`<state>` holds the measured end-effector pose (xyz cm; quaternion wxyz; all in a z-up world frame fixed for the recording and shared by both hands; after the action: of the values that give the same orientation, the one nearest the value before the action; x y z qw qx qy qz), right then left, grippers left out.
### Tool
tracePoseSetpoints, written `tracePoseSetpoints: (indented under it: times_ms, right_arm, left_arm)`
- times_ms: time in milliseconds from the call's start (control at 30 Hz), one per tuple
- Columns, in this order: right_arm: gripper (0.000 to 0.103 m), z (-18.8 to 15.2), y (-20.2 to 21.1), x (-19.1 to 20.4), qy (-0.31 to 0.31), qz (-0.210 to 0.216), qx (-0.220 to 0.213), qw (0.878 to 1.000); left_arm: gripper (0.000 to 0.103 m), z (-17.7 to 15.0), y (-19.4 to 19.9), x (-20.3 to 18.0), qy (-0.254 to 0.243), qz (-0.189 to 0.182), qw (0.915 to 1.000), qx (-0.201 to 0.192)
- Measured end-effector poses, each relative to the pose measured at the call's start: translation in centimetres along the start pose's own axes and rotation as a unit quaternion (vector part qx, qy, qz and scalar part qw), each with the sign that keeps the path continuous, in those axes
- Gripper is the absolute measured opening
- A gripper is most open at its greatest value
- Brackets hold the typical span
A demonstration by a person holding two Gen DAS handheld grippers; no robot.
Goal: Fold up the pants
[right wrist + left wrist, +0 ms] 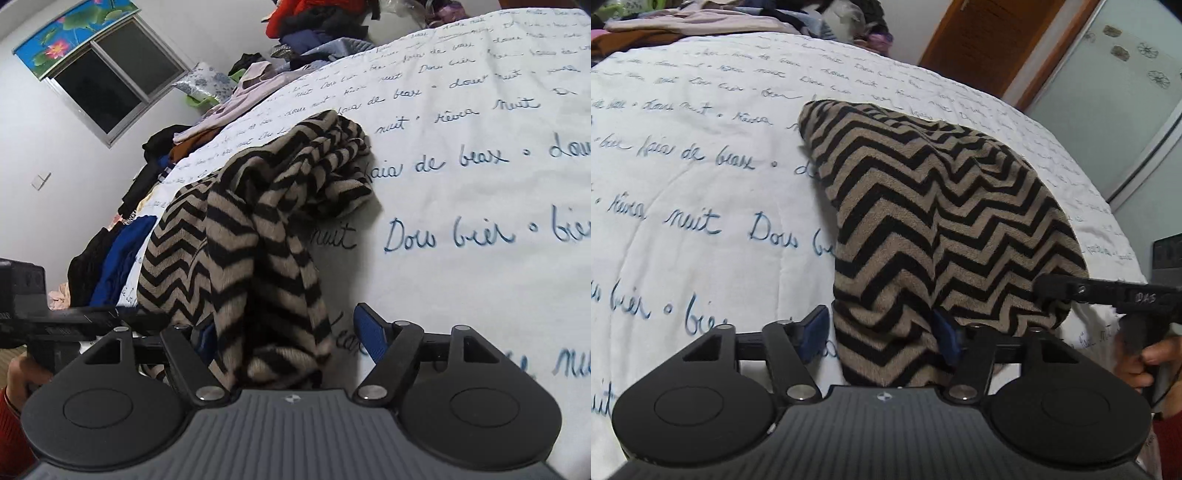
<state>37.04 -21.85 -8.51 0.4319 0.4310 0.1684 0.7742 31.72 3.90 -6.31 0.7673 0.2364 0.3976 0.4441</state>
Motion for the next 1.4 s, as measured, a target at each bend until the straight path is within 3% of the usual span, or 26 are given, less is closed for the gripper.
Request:
tracePoseSetpoints:
  times_ms: [67,167,233,333,433,500,567,633,733,800,867,967,1100,1300,1400]
  right_arm:
    - [0.074,0.2,1.1,0.4,0.008,-0.036,-0.011,0.999]
    - [0.075,1.2,4.4,2.5,0.072,-0.077,-0.089,0.990]
    - [0.075,2.8,5.7,4.2,0.091,-0.059,-0.126,0.986]
    - [0.075,5.3,5.4,6.5,0.111,-0.024,-0.143,0.983]
    - [0.075,7.2,2.3,7.1,0.092,0.016,-0.115,0.989]
    - [0.072,8.1,-0.9,6.0,0.054,0.012,-0.078,0.995]
    - [0.067,8.4,-3.5,4.7,0.055,-0.053,-0.058,0.995]
    - [0.062,8.3,-4.8,4.0,0.073,-0.120,-0.049,0.989]
    - [0.064,7.0,-2.2,5.0,0.098,-0.136,-0.090,0.982]
    - [0.064,5.5,0.6,6.6,0.138,-0.148,-0.133,0.970]
    - [0.064,3.9,2.4,8.3,0.177,-0.140,-0.157,0.961]
    - [0.063,2.6,2.0,9.1,0.213,-0.128,-0.134,0.959]
    - [0.063,1.3,-1.2,7.7,0.212,-0.176,-0.078,0.958]
    - [0.064,-0.6,2.4,8.0,0.159,-0.145,-0.121,0.969]
    - [0.064,-1.9,1.4,7.9,0.163,-0.153,-0.094,0.970]
  left_arm:
    - [0.061,0.5,1.4,-0.6,-0.011,0.007,0.9995,-0.028]
    - [0.075,2.4,3.5,-2.0,-0.041,0.034,0.9949,-0.085]
    - [0.080,4.2,4.2,-2.8,-0.049,0.037,0.9914,-0.116]
    - [0.082,6.9,3.3,-3.7,-0.044,0.021,0.9892,-0.138]
    - [0.083,8.5,0.5,-3.5,-0.028,0.025,0.9925,-0.116]
    - [0.083,8.4,-1.9,-2.8,-0.033,0.050,0.9944,-0.087]
    - [0.082,8.0,-3.6,-2.1,-0.046,0.098,0.9915,-0.072]
    - [0.083,7.4,-3.2,-1.8,-0.043,0.094,0.9918,-0.076]
    - [0.086,6.6,-1.8,-1.7,-0.045,0.098,0.9905,-0.085]
    - [0.089,6.0,-1.1,-2.0,-0.050,0.111,0.9885,-0.090]
    - [0.097,5.2,-0.6,-2.3,-0.047,0.116,0.9875,-0.096]
    - [0.098,4.3,-1.0,-2.3,-0.041,0.133,0.9861,-0.090]
    - [0.098,3.3,-0.8,-2.0,-0.024,0.137,0.9867,-0.084]
    - [0.098,1.9,0.9,-2.6,-0.022,0.157,0.9824,-0.098]
    - [0.098,1.0,1.2,-3.1,-0.008,0.147,0.9847,-0.093]
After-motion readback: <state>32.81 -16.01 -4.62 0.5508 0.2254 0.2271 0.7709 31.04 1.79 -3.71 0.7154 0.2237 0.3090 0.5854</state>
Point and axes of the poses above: each gripper's, at about its wrist camera, not at the fingertips, and y roughly against the way its jaws point, x to its left, z to its top, the point moved 4 cm from there along -y, roughly the way its jaws point, and after that the axes turned 5 degrees about -z, right-handed, at the moved point
